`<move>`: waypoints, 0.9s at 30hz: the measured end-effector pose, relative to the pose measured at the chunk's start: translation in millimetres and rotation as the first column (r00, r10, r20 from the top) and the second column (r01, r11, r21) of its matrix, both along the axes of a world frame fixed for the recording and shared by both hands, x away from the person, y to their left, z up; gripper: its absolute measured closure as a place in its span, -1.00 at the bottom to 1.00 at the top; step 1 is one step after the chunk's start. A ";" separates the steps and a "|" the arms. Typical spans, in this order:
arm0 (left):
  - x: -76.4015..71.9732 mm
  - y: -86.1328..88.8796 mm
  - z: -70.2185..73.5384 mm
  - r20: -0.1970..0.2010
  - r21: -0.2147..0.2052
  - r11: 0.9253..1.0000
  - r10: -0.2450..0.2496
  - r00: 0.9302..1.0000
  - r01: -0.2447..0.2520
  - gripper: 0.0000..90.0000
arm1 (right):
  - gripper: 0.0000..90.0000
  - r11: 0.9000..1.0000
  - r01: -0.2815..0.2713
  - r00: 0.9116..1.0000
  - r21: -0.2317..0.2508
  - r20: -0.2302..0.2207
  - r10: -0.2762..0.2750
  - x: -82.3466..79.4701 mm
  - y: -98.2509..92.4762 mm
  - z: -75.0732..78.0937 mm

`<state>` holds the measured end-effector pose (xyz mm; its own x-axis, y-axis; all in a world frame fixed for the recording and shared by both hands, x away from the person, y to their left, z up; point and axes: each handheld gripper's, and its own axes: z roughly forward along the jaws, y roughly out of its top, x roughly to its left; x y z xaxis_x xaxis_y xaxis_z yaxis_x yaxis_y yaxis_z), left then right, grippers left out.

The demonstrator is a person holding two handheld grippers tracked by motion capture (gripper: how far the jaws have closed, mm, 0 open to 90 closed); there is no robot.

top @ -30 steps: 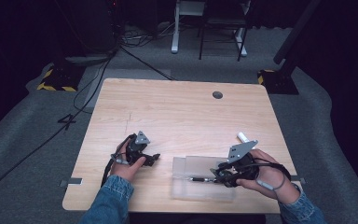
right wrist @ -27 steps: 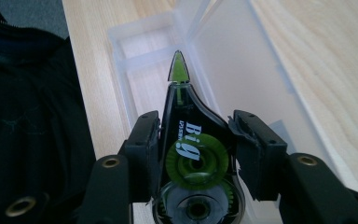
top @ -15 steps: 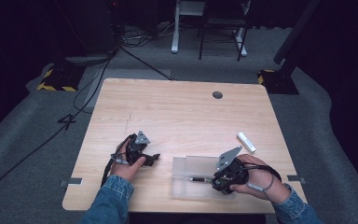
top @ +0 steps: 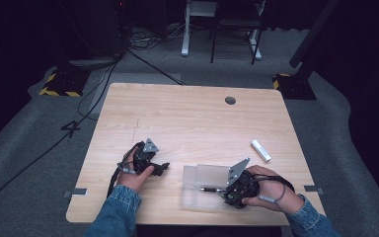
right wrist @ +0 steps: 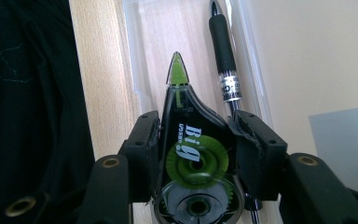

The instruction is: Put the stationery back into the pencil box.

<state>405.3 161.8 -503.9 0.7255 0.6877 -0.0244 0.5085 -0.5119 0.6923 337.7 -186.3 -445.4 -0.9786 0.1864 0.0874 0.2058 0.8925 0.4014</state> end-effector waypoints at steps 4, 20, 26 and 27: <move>0.0 0.0 0.0 0.000 0.000 1.000 0.000 1.000 0.000 -0.63 | 0.18 1.000 -0.003 1.000 -0.011 -0.008 0.003 -0.6 2.1 -3.3; 0.0 0.0 0.0 0.000 0.000 1.000 0.000 1.000 0.000 -0.63 | 0.16 0.999 -0.011 0.998 -0.039 -0.060 0.009 -0.7 5.5 -15.2; 0.0 0.0 0.0 0.000 0.000 1.000 0.000 1.000 0.000 -0.63 | 0.13 0.999 0.004 0.997 -0.032 -0.073 -0.007 0.4 4.6 -16.6; 0.0 0.0 0.0 0.000 0.000 1.000 0.000 1.000 0.000 -0.63 | 0.12 1.000 0.003 0.997 -0.029 -0.072 -0.005 0.6 4.6 -16.7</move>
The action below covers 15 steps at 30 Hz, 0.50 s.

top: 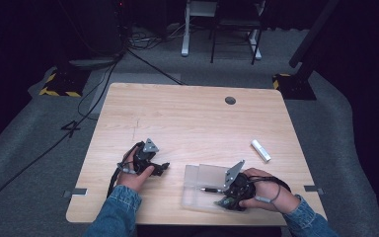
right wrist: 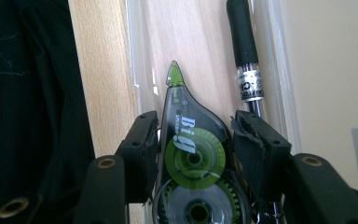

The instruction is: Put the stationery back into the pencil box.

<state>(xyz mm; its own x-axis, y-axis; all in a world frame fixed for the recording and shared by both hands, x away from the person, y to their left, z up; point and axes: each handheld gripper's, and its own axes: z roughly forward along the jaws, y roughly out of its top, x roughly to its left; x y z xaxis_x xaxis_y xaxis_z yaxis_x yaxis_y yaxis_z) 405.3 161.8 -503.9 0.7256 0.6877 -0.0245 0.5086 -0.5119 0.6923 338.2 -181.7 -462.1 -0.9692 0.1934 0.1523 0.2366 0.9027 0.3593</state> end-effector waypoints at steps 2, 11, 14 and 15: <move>0.0 0.0 0.0 0.000 0.000 1.000 0.000 1.000 0.000 -0.63 | 0.09 1.000 0.004 1.000 0.003 0.002 -0.004 -0.2 -0.3 0.7; 0.0 0.0 0.0 0.000 0.000 1.000 0.000 1.000 0.000 -0.63 | 0.05 0.997 -0.009 1.000 0.078 0.004 0.009 -3.0 3.8 5.8; 0.0 0.0 0.0 0.000 0.000 1.000 0.000 1.000 0.000 -0.63 | -0.01 0.995 -0.020 1.000 0.097 0.000 0.020 -5.6 6.6 5.9; 0.0 0.0 0.0 0.000 0.000 1.000 0.000 1.000 0.000 -0.63 | -0.01 0.995 -0.020 1.000 0.097 0.000 0.020 -5.6 6.6 5.9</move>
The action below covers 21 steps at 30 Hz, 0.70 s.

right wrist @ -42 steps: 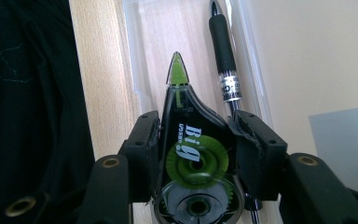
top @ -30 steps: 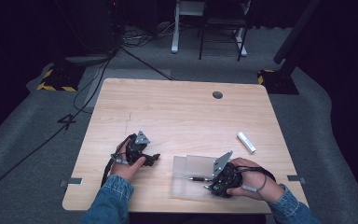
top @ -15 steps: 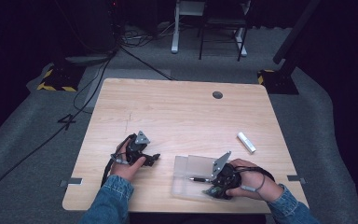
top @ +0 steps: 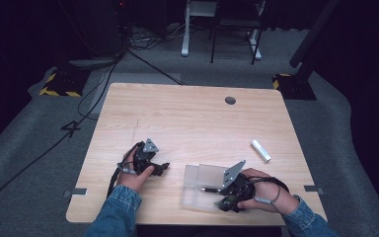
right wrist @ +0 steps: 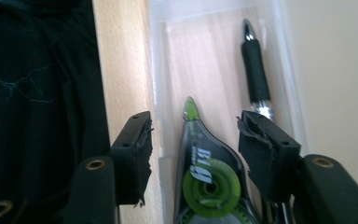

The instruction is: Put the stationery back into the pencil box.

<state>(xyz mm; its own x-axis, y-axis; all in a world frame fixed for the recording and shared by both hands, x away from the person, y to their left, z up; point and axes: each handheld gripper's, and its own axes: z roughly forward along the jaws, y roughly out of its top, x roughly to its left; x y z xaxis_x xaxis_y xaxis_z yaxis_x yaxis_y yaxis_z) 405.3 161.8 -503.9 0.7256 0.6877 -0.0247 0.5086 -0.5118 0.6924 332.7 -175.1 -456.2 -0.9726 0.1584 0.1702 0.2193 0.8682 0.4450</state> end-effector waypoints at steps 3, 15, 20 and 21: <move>0.0 0.0 0.0 0.000 0.000 1.000 0.000 1.000 0.000 -0.63 | -0.05 1.000 -0.020 1.000 0.013 -0.014 0.020 -3.5 4.9 -3.4; 0.0 0.0 0.0 0.000 0.000 1.000 0.000 1.000 0.000 -0.63 | -0.03 0.998 -0.056 0.998 0.000 -0.039 0.056 -7.2 8.4 -6.8; 0.0 0.0 0.0 0.000 0.000 1.000 0.000 1.000 0.000 -0.63 | -0.03 0.998 -0.047 0.999 0.038 -0.005 0.047 -5.0 6.5 -0.9; 0.0 0.0 0.0 0.000 0.001 1.000 0.000 1.000 0.000 -0.63 | -0.03 0.998 -0.041 0.999 0.042 -0.003 0.042 -4.9 5.8 0.9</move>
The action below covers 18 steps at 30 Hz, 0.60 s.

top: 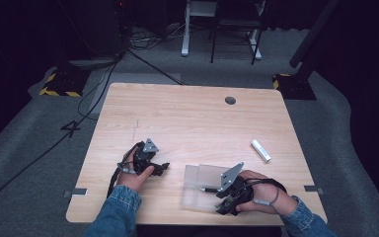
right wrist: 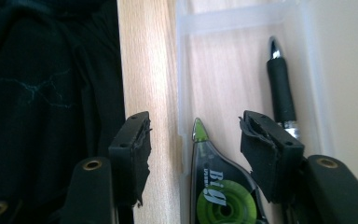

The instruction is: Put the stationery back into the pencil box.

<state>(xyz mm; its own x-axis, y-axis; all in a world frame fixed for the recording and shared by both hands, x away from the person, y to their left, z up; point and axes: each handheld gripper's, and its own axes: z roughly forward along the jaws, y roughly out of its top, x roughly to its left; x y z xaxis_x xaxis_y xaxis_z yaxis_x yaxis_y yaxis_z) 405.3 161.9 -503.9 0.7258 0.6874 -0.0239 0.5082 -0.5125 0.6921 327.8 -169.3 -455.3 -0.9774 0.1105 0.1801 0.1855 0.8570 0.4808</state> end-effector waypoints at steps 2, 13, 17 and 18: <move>0.0 0.0 0.0 0.000 0.000 1.000 0.000 1.000 0.000 -0.63 | -0.03 1.000 0.003 1.000 0.006 0.005 -0.003 0.3 -0.8 1.4; -5.8 2.1 0.2 0.004 0.007 1.000 0.008 1.000 -0.008 -0.62 | 0.02 0.992 0.053 0.994 0.113 0.086 -0.063 7.5 -10.6 29.4; -8.6 3.0 0.0 0.002 0.002 1.000 0.018 1.000 -0.018 -0.62 | 0.01 0.979 0.088 0.989 0.186 0.104 -0.109 12.9 -18.1 43.6; -9.4 3.4 -0.2 0.004 0.002 1.000 0.021 1.000 -0.021 -0.62 | 0.01 0.976 0.094 0.986 0.198 0.115 -0.118 14.2 -19.6 46.1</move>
